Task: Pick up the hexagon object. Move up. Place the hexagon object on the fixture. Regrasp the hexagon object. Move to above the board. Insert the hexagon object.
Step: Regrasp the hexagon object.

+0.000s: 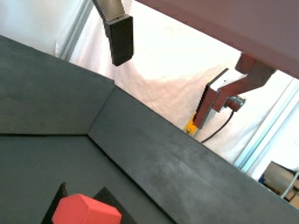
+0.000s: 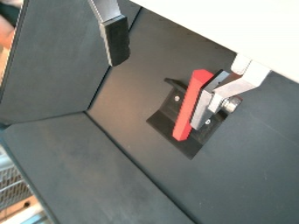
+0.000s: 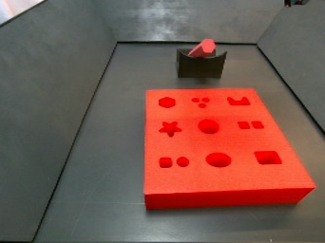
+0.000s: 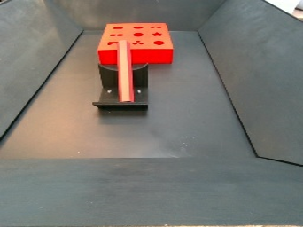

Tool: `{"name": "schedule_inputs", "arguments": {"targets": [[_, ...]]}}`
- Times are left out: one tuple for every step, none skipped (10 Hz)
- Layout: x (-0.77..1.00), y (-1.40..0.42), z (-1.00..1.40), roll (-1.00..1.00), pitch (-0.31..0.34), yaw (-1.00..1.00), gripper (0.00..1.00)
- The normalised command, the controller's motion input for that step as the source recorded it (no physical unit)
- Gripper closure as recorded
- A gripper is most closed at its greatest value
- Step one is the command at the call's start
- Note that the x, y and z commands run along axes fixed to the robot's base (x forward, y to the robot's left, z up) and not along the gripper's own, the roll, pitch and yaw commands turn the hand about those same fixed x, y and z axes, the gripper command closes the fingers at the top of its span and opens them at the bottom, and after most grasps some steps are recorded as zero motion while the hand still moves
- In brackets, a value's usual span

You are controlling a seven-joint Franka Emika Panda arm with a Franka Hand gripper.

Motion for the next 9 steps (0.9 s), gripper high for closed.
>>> {"name": "schedule_inputs", "arguments": {"targets": [[0.09,-0.04,0.00,0.23,0.078,0.25,0.00],[0.08,-0.04,0.00,0.19,0.035,0.24,0.00],[0.08,-0.04,-0.01,0.16,-0.004,0.21,0.00],[0.03,0.04,-1.00,0.12,-0.113,0.26,0.00],[0.03,0.04,-1.00,0.11,-0.119,0.24,0.00],[0.05,0.04,-1.00,0.10,-0.167,0.15,0.00],[0.05,0.04,-1.00,0.09,-0.194,0.10,0.00],[0.06,0.04,-1.00,0.09,-0.206,0.05,0.00],[0.06,0.04,-1.00,0.08,-0.207,0.00,0.00]]}}
